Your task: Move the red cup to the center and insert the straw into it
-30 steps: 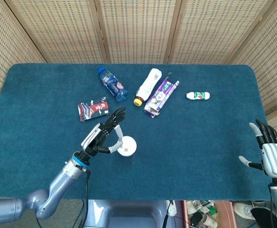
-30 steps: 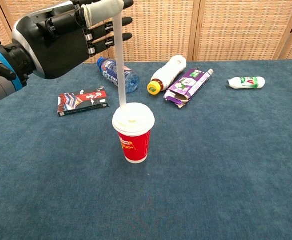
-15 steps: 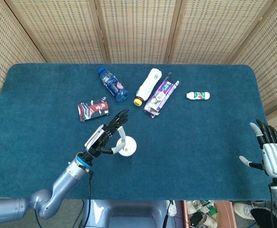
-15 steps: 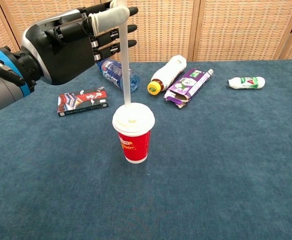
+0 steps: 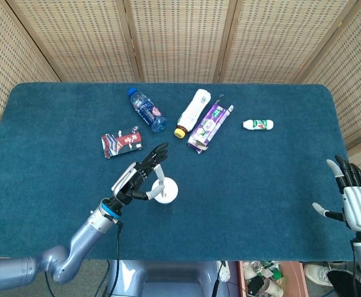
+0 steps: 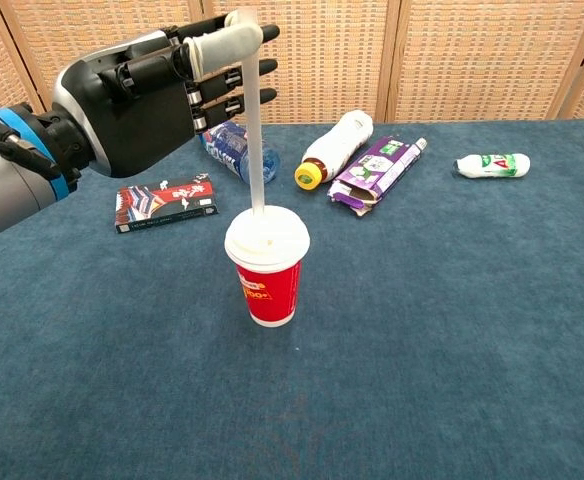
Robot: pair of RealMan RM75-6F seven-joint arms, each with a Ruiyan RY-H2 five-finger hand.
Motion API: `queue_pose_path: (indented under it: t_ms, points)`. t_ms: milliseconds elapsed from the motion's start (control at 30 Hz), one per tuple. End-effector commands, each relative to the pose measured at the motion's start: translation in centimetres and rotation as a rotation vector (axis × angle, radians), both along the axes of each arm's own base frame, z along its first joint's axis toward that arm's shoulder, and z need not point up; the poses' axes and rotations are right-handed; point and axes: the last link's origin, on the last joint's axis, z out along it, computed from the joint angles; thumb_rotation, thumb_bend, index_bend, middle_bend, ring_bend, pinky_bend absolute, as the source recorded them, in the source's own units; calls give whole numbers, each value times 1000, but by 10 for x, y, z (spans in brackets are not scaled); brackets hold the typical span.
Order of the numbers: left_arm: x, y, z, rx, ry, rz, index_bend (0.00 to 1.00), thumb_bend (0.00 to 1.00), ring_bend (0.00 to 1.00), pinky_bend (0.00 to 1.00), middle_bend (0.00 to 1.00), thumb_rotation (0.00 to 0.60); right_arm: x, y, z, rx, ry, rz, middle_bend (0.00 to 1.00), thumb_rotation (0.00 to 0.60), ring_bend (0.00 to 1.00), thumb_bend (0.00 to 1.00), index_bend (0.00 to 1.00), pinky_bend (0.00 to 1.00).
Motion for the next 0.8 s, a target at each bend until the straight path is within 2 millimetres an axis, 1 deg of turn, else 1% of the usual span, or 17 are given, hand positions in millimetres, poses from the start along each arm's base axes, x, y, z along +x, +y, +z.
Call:
queue_pose_path:
  t_ms: [33,200,467,800]
  points:
    - [-1,0,-2,-4,1,2,645,418,0,0,0,600,0,0,0,1,-1,-1,0,600,0,0,56,0]
    - [-3,3,-8,-18,3,13,646,418,0,0,0,600,-1,-1,0,1,-1,-5,0,600,0,0,56,0]
    - [-5,4,-8,-13,0,14,646,419,0,0,0,600,-2,-1,0,2,-1,-8,0,600,0,0,56,0]
    - [-9,9,-15,-26,16,27,646,418,0,0,0,600,-2,-1,1,1,-1,-7,0,600,0,0,56,0]
